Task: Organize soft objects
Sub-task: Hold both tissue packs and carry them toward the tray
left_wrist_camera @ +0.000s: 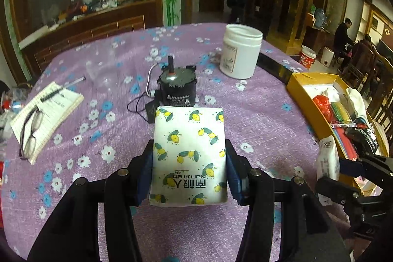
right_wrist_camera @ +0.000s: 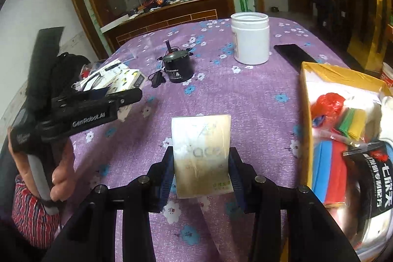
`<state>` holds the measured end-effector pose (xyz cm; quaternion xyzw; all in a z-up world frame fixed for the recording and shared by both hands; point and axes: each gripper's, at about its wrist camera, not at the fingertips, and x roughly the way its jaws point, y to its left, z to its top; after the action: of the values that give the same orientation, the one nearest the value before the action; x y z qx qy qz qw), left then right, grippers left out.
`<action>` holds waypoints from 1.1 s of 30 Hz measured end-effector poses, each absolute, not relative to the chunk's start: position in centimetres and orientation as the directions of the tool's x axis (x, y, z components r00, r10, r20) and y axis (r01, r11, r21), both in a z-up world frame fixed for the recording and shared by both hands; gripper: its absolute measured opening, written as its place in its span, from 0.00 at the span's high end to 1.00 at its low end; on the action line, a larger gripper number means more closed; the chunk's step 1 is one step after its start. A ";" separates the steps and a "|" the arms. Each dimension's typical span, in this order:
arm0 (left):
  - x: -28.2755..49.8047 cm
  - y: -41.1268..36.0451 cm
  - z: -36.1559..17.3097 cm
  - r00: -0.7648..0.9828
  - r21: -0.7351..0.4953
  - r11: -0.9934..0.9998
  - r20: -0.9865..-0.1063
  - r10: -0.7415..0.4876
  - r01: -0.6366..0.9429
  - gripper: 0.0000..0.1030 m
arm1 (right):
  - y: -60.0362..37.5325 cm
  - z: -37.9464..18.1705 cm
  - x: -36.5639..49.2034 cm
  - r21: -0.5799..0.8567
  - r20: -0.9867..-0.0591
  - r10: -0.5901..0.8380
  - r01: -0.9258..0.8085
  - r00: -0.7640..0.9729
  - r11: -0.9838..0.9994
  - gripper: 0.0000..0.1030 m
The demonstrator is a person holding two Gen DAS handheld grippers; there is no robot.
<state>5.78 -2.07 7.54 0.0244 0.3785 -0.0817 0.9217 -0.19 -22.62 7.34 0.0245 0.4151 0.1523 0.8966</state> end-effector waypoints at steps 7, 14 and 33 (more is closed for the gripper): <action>4.7 -3.2 8.0 0.752 0.068 0.985 -0.655 -0.077 0.160 0.51 | -22.5 7.0 -0.2 0.181 -0.727 0.286 -0.227 0.624 0.957 0.58; 4.1 -3.9 7.9 0.789 0.145 0.981 -0.615 -0.013 0.129 0.51 | -22.4 7.0 -0.7 0.187 -0.729 0.281 -0.214 0.624 0.959 0.58; 2.7 -5.4 8.2 0.841 0.247 0.962 -0.540 0.039 0.114 0.51 | -21.9 6.9 -1.4 0.182 -0.735 0.276 -0.212 0.620 0.960 0.58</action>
<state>2.68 -5.38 8.25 0.1358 0.2814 -0.0199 0.9497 -1.39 -21.85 6.93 0.0387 0.4143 0.1356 0.8991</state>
